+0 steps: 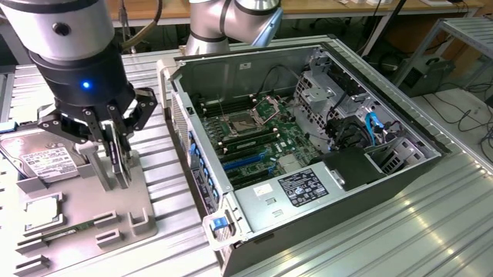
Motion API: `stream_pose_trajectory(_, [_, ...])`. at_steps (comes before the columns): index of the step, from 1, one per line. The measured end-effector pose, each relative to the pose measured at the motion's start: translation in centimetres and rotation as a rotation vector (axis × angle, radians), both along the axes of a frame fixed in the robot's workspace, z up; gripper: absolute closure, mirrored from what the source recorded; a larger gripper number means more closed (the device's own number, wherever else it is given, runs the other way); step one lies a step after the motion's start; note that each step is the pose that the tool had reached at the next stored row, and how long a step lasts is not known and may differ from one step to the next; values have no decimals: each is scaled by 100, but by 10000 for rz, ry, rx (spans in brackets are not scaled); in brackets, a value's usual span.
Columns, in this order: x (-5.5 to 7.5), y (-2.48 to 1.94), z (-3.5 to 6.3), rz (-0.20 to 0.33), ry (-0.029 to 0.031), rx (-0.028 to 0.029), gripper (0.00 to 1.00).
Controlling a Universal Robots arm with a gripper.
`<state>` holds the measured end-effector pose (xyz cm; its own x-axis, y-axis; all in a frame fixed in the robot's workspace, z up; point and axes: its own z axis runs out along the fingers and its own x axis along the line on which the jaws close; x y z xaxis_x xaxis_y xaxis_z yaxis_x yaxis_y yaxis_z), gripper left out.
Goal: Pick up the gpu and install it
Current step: 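Pick up the gpu and move the gpu toward the slot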
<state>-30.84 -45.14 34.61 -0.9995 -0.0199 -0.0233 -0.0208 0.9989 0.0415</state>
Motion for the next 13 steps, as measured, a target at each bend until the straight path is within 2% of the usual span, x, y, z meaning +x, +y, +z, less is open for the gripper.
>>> stream_pose_trajectory(13, [0, 1, 420, 0, 1, -3, 72])
